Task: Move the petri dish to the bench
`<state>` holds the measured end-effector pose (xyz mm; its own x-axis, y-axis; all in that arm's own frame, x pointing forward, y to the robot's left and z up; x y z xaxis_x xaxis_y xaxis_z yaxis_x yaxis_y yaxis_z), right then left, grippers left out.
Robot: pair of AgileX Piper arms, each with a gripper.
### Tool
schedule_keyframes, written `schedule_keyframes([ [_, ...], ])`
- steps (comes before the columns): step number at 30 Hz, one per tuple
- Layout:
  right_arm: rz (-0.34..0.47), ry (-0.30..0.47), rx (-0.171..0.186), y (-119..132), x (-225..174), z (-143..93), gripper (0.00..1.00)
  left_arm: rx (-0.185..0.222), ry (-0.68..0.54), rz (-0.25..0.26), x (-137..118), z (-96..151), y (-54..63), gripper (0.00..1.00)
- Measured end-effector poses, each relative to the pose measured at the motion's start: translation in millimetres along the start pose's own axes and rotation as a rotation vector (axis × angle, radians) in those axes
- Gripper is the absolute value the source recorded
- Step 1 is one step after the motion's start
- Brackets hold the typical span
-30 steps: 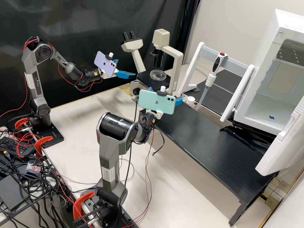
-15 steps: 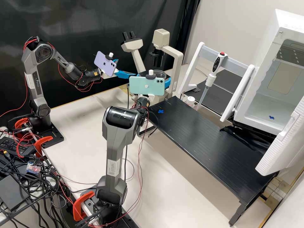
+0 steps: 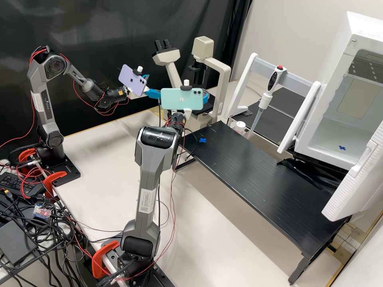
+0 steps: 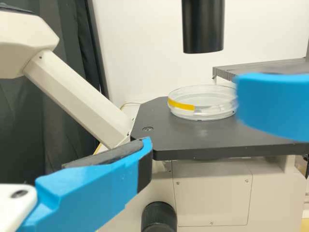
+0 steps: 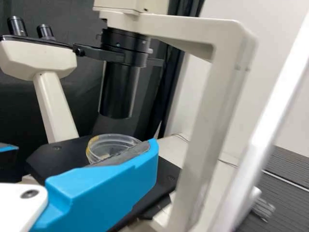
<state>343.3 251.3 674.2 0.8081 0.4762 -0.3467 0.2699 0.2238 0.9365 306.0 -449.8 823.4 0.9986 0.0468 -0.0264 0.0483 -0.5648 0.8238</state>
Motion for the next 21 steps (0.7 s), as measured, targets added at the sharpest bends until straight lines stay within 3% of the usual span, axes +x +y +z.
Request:
schedule_keyframes([
  [10,-0.019,-0.109,0.002,-8,60,-2,1.0,0.0,0.0,0.0,0,0,0.0,1.0],
  [21,-0.025,-0.199,0.012,-14,94,7,1.0,0.0,0.0,0.0,0,0,0.0,1.0],
])
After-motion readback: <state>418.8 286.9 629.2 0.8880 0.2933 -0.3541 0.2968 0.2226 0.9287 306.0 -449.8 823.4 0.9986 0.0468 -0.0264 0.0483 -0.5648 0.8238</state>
